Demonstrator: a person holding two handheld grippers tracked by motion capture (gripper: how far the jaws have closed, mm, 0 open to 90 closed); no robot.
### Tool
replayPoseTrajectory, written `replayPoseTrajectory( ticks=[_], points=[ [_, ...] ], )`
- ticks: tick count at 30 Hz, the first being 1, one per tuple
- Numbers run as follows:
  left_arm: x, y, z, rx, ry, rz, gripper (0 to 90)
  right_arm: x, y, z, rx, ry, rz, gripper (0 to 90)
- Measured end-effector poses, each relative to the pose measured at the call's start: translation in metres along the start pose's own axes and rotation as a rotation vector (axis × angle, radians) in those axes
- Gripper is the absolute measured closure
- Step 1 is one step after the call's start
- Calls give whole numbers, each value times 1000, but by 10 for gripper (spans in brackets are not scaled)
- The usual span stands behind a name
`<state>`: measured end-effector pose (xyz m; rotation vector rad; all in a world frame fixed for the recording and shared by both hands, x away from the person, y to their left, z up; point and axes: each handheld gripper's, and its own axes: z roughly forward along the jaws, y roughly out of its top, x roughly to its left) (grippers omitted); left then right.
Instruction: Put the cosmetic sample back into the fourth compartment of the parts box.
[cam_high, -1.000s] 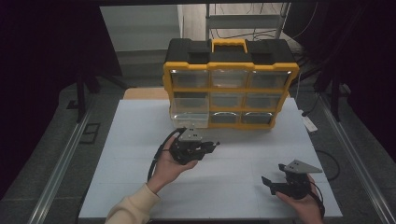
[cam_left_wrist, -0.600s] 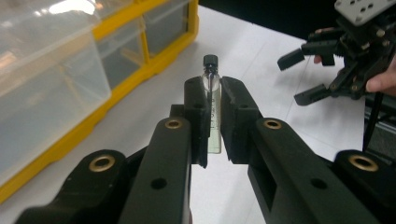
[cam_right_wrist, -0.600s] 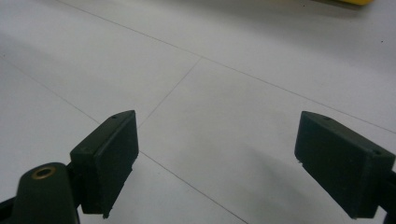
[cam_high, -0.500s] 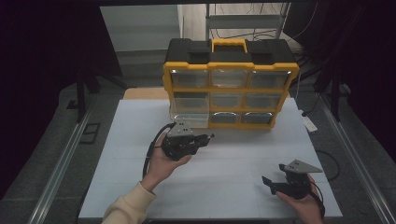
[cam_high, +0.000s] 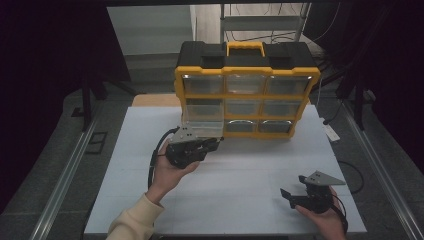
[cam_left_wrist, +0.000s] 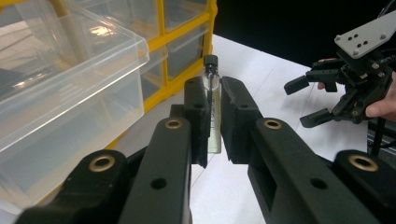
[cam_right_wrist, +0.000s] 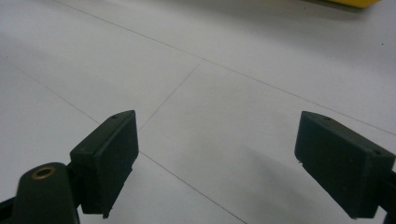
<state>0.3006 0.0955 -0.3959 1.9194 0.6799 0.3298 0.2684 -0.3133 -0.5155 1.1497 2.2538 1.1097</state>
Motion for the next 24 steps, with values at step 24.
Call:
replayPoseTrajectory(
  ticks=[24],
  points=[
    [13,26,-7,-68,14,-16,811,0,0,-1,-9,-4,-2,140]
  ],
)
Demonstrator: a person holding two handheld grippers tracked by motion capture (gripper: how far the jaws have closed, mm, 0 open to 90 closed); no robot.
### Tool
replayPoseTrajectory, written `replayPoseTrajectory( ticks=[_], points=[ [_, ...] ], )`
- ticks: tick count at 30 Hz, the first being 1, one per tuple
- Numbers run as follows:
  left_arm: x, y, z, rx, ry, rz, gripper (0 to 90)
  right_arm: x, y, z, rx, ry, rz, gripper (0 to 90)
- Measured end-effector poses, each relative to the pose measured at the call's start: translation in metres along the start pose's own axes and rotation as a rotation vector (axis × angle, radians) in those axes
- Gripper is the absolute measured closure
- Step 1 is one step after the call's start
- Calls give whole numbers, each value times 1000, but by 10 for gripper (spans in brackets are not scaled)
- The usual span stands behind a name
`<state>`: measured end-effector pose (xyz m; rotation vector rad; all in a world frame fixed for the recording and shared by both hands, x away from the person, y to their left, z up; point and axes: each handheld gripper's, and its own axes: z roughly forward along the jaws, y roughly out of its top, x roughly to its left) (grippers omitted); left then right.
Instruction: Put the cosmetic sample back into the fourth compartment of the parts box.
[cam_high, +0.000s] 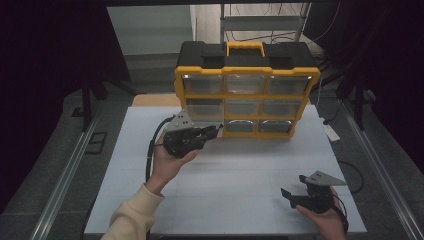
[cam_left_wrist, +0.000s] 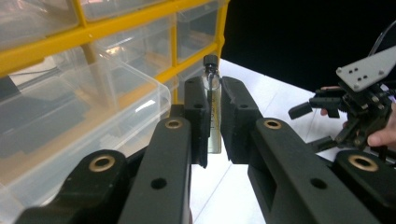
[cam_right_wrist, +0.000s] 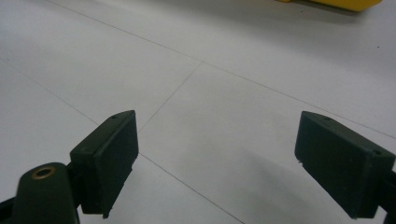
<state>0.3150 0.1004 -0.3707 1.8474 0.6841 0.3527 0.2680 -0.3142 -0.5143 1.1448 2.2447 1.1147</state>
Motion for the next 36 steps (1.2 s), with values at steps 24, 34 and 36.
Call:
replayPoseTrajectory(
  ticks=[24,34,36],
  points=[
    [22,10,-1,-5,68,-26,811,0,0,1,5,-3,2,140],
    [30,17,4,4,99,-28,810,0,0,0,2,0,4,140],
    [32,18,6,9,108,-29,810,0,0,0,1,2,6,140]
  ],
)
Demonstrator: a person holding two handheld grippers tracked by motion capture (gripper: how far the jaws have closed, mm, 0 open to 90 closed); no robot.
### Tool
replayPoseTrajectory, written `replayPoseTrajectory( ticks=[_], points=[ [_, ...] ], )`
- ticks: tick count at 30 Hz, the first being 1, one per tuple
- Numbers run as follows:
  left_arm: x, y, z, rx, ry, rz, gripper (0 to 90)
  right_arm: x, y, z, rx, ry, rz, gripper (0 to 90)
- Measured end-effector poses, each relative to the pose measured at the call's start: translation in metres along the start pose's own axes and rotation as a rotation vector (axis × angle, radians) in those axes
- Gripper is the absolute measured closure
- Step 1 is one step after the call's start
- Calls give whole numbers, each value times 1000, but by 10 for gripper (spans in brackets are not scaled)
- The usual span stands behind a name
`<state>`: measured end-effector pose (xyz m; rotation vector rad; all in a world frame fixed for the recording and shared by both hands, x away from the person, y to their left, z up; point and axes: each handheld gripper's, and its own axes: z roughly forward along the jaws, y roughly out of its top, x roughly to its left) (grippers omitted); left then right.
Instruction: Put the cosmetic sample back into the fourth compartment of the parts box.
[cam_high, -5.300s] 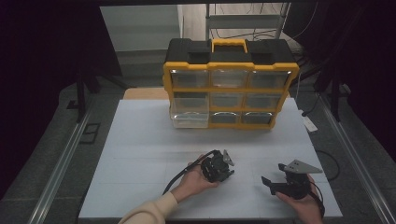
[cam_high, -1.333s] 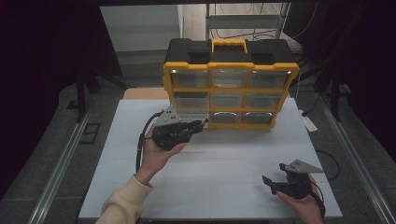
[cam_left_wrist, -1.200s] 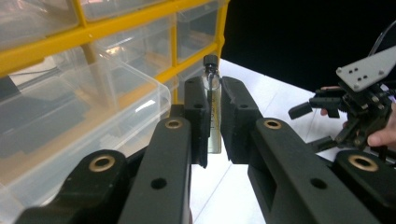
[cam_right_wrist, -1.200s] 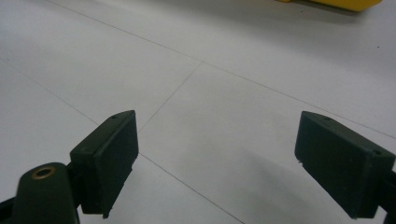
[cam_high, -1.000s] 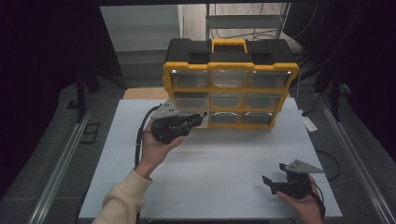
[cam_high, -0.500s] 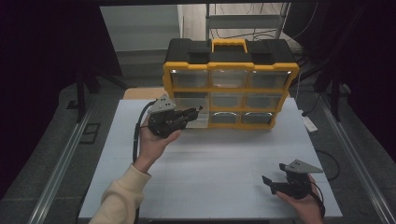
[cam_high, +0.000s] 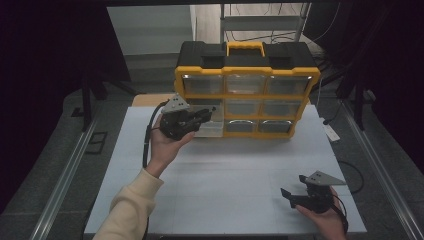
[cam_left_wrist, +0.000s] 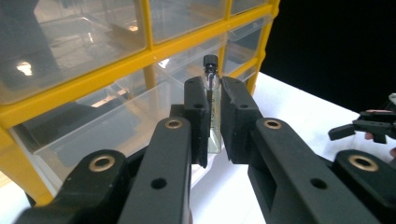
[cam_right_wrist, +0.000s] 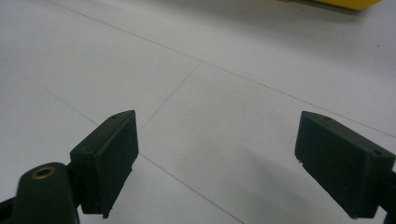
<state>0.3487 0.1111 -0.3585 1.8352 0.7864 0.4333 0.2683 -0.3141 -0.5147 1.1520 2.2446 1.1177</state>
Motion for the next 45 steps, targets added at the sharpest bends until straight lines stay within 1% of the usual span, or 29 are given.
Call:
replayPoseTrajectory(
  ticks=[12,22,31,39,45],
  points=[
    [10,4,9,22,35,-6,810,0,0,0,-5,0,0,140],
    [16,2,15,38,51,-15,810,0,0,0,-4,1,-3,140],
    [22,-2,22,84,74,-5,810,0,0,0,-2,1,-2,140],
    [23,-7,25,106,81,2,808,0,0,0,0,1,-3,140],
    [23,-8,26,110,84,5,806,0,0,0,-2,-1,-1,140]
  ],
)
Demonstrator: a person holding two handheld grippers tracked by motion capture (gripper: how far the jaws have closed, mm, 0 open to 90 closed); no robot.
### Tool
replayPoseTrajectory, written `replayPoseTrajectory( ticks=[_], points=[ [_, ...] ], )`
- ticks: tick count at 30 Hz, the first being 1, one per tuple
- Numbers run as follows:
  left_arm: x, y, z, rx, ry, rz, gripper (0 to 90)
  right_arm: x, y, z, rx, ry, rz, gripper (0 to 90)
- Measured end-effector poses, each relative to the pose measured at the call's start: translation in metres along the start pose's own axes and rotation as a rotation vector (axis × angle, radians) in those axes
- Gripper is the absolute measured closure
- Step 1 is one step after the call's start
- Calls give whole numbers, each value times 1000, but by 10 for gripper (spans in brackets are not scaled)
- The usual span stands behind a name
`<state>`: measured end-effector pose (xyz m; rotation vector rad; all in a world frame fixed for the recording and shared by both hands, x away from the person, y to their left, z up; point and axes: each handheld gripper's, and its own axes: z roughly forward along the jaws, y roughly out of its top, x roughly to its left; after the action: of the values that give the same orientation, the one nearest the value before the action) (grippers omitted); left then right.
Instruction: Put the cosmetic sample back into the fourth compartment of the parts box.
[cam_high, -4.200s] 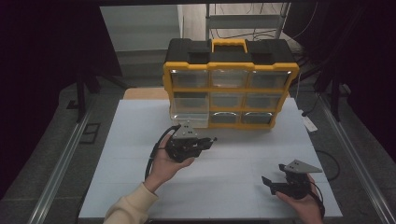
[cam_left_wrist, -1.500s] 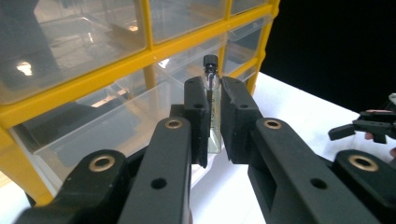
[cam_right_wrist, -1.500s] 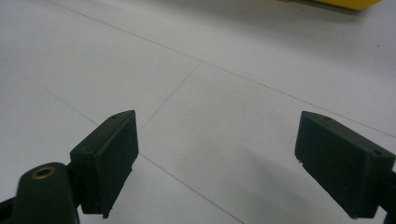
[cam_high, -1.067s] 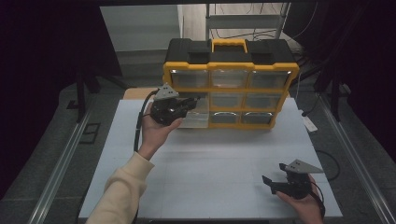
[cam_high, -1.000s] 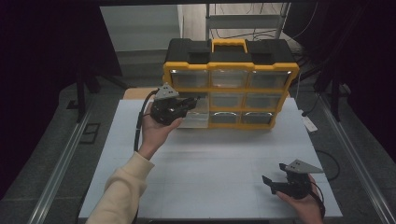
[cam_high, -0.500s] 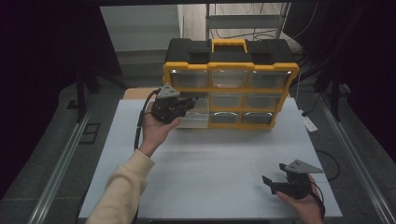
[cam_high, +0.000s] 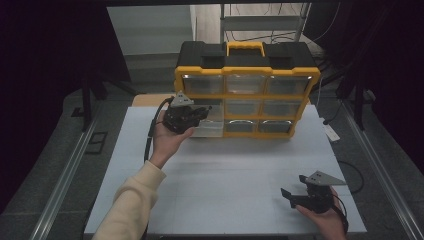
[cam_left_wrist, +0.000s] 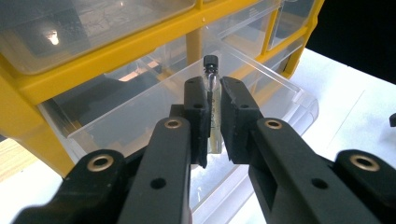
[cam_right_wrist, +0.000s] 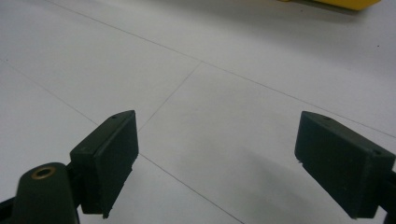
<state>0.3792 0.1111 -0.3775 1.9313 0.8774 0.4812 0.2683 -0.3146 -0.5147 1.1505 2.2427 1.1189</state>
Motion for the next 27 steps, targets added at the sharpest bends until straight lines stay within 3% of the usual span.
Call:
replayPoseTrajectory(
  ticks=[6,10,12,16,21,27],
  points=[
    [-1,0,-1,-12,4,3,787,0,0,0,1,-1,0,140],
    [-2,1,-4,-36,5,-7,704,0,0,0,2,2,1,140],
    [-2,1,-6,-59,-13,-22,483,0,-1,0,3,0,0,140],
    [-3,1,-11,-82,-49,-46,255,-2,-3,-1,6,-6,6,140],
    [-5,-1,-16,-84,-61,-56,175,-3,-3,0,11,-5,14,139],
    [-6,-5,-22,-86,-85,-79,149,-1,-3,0,5,6,7,139]
  ],
)
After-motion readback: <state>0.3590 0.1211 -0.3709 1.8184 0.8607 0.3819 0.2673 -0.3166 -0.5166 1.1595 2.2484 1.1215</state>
